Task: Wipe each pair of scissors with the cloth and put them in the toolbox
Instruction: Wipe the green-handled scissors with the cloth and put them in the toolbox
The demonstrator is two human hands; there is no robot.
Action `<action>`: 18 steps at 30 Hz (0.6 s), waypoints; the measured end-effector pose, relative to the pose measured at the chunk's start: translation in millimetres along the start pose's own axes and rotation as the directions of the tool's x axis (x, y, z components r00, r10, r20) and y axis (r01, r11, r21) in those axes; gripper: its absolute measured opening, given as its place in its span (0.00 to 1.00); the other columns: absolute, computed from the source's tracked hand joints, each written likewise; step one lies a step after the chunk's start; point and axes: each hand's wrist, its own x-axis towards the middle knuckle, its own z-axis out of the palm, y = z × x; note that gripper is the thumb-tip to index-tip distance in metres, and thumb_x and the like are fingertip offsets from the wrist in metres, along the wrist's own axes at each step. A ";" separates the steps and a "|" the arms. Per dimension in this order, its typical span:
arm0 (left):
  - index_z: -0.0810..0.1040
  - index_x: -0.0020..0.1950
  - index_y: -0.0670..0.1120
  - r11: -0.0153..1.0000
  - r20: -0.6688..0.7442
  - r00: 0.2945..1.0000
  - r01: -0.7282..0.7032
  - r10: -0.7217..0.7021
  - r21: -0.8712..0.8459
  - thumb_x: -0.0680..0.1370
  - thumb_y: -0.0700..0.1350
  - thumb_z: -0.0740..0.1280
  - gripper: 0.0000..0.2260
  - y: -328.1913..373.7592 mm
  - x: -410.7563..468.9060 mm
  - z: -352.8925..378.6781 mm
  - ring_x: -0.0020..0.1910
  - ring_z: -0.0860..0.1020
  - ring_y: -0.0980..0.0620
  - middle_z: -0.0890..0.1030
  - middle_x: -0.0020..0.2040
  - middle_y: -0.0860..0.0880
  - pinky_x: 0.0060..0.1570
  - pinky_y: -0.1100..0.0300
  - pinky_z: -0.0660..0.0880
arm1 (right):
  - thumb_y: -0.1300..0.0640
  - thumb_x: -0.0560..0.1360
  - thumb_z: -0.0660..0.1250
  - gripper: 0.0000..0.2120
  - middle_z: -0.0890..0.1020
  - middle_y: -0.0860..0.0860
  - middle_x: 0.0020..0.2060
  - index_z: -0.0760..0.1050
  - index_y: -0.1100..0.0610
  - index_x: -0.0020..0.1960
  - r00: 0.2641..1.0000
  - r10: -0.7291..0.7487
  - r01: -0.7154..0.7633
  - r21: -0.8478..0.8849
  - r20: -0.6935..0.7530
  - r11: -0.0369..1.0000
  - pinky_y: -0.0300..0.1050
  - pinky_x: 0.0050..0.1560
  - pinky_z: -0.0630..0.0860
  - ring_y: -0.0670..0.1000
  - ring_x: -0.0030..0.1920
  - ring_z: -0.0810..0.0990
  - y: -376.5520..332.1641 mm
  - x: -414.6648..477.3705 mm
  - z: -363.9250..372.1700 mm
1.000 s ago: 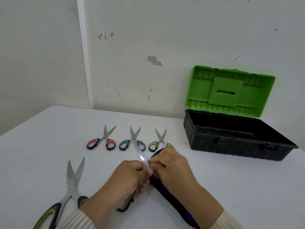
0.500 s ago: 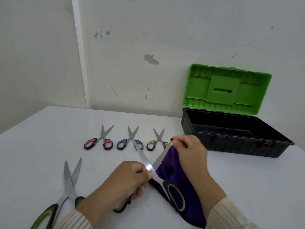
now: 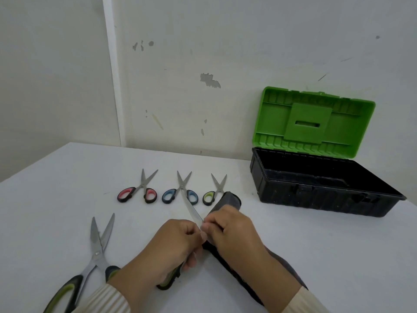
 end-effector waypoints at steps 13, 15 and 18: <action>0.76 0.33 0.41 0.997 0.088 0.996 -0.017 0.011 0.070 0.77 0.43 0.67 0.13 1.2 -2.7 -4.1 0.19 0.72 0.55 0.77 0.22 0.51 0.23 0.64 0.68 | 0.59 0.75 0.64 0.06 0.76 0.46 0.42 0.78 0.51 0.48 0.907 0.170 -0.134 0.120 -0.384 0.984 0.34 0.47 0.70 0.40 0.40 0.74 26.7 13.6 -35.6; 0.77 0.34 0.40 0.999 0.073 0.997 -0.015 0.012 0.035 0.77 0.42 0.67 0.12 0.7 -2.1 -5.4 0.20 0.73 0.54 0.78 0.24 0.51 0.23 0.63 0.69 | 0.61 0.74 0.65 0.10 0.76 0.44 0.42 0.78 0.46 0.44 0.915 0.223 -0.157 0.211 -0.336 0.965 0.27 0.46 0.69 0.37 0.42 0.74 31.6 10.7 -46.8; 0.78 0.35 0.40 0.999 0.032 0.999 -0.002 0.004 -0.052 0.77 0.42 0.68 0.11 0.7 0.3 -10.6 0.22 0.75 0.52 0.80 0.28 0.48 0.24 0.62 0.70 | 0.54 0.73 0.66 0.07 0.77 0.48 0.41 0.81 0.53 0.40 0.982 0.147 -0.165 0.161 0.120 0.973 0.29 0.45 0.71 0.41 0.41 0.76 22.0 1.7 -48.0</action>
